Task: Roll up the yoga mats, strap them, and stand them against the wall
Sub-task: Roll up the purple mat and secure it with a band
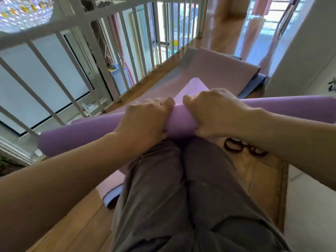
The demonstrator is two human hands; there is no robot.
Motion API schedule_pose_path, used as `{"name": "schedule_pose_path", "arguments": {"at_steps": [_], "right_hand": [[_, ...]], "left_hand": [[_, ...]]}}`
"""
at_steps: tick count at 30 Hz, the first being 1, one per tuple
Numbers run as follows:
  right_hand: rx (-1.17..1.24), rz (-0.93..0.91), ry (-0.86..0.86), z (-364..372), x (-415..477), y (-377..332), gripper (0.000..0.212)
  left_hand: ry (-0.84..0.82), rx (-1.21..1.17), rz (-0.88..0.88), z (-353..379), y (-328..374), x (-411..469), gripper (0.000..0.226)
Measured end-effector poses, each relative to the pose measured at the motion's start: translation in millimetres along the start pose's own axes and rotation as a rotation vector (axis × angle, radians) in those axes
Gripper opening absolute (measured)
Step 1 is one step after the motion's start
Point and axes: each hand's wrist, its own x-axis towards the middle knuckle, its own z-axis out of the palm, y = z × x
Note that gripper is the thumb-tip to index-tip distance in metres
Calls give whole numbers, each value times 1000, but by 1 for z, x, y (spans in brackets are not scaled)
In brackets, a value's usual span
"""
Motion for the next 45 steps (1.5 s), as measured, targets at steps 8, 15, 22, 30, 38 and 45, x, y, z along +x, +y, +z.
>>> {"name": "schedule_pose_path", "arguments": {"at_steps": [8,15,22,30,38,45], "right_hand": [[231,-28,-248,74,-82,-60,34],[377,-18,-353,82,-66,-41,39],[375,20,-507,83,-41,-32,63],[300,91,-274,84,-49,-39,46],[226,141,-183,96,-42,-41,55],[367,113,-294,90,-26,-26,42]], "left_hand": [[-424,-40,15,51,61,-81,33],[-498,0,15,48,55,-69,63],[-570,-100,-1,60,42,-47,66],[-510,-83,7,61,41,-42,61],[-630,-359,12,69,21,-17,72],[-475,-29,-9,70,31,-20,62]]}}
